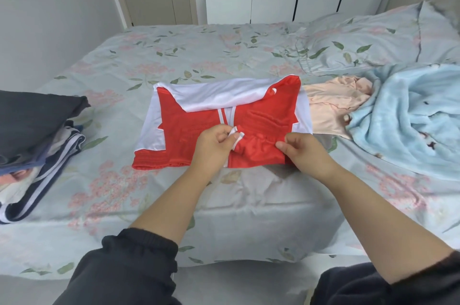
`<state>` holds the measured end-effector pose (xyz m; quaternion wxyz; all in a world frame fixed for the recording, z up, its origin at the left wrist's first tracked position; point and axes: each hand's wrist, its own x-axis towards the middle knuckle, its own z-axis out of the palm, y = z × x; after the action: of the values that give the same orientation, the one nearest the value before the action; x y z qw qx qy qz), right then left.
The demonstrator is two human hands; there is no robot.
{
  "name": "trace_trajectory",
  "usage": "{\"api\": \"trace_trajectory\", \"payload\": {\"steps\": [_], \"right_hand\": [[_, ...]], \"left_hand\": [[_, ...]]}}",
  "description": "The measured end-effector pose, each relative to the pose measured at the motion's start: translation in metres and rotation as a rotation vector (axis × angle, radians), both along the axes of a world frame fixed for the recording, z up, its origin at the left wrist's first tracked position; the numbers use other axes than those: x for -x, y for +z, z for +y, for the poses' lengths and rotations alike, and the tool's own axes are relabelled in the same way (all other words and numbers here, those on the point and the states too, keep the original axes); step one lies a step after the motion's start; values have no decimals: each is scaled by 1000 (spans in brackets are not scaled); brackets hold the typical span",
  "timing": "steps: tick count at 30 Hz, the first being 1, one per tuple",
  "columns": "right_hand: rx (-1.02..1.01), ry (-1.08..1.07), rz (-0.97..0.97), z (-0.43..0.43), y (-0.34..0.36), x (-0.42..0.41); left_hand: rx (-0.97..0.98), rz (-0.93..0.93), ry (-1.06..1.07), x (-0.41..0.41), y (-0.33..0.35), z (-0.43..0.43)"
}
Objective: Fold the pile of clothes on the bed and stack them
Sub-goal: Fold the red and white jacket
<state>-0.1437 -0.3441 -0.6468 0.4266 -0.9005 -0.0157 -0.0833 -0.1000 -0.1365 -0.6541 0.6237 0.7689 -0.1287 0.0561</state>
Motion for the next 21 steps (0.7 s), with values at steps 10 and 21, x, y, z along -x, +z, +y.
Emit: {"api": "trace_trajectory", "payload": {"steps": [10,21], "right_hand": [[12,-387,-79,19,-9,-44],[815,-32,112,27,-31,-42]], "left_hand": [[-573,-375,96,-17,-21,-12],[-1255,-328,-156,-19,-41,8]]}}
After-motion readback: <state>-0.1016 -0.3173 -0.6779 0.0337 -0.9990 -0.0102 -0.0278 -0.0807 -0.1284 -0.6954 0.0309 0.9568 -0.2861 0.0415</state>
